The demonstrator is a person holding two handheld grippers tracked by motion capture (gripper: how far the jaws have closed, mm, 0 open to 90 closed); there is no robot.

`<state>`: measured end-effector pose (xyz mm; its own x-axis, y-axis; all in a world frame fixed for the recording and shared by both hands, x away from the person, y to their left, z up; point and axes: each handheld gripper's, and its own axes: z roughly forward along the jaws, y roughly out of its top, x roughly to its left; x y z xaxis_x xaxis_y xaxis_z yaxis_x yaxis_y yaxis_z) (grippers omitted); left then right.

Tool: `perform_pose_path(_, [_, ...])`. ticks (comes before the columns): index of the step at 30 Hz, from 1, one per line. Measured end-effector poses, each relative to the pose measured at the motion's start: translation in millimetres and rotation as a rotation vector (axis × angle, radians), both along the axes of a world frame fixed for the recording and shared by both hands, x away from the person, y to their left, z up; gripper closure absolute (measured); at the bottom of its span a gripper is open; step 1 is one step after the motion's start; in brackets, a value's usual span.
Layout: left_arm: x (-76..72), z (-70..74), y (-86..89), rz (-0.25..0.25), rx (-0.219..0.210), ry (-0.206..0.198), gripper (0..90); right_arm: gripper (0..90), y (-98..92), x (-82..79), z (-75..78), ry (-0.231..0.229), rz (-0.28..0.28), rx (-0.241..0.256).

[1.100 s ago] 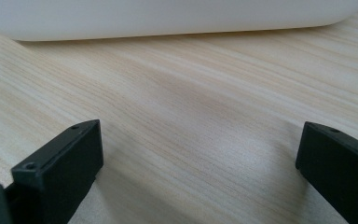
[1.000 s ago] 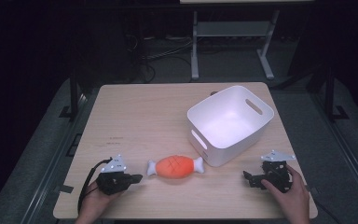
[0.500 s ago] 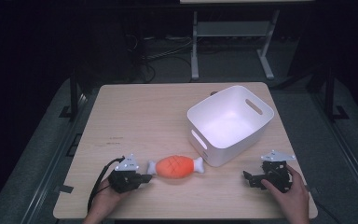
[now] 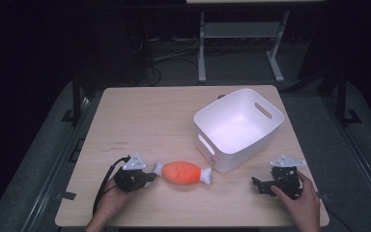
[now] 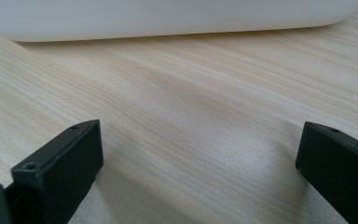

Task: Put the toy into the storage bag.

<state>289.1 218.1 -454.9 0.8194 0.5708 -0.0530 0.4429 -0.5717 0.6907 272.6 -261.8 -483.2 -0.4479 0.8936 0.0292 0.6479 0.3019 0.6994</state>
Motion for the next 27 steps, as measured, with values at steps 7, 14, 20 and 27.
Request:
perform_pose_path(7, [12.3,0.0,-3.9,0.021,0.005,-0.006,89.6,0.1,0.0,0.0,0.0,0.0,0.0,0.0])
perform_pose_path(14, [24.9,2.1,-9.7,0.029,0.001,-0.016,89.7,0.2,0.0,0.0,0.0,0.0,0.0,0.0])
perform_pose_path(20, [37.0,3.3,-15.7,0.04,-0.012,-0.022,89.7,0.2,0.1,0.0,0.0,0.0,-0.001,0.0])
perform_pose_path(27, [50.9,2.9,-27.1,0.038,-0.002,-0.032,89.7,0.2,0.1,0.1,0.0,0.001,-0.001,0.0])
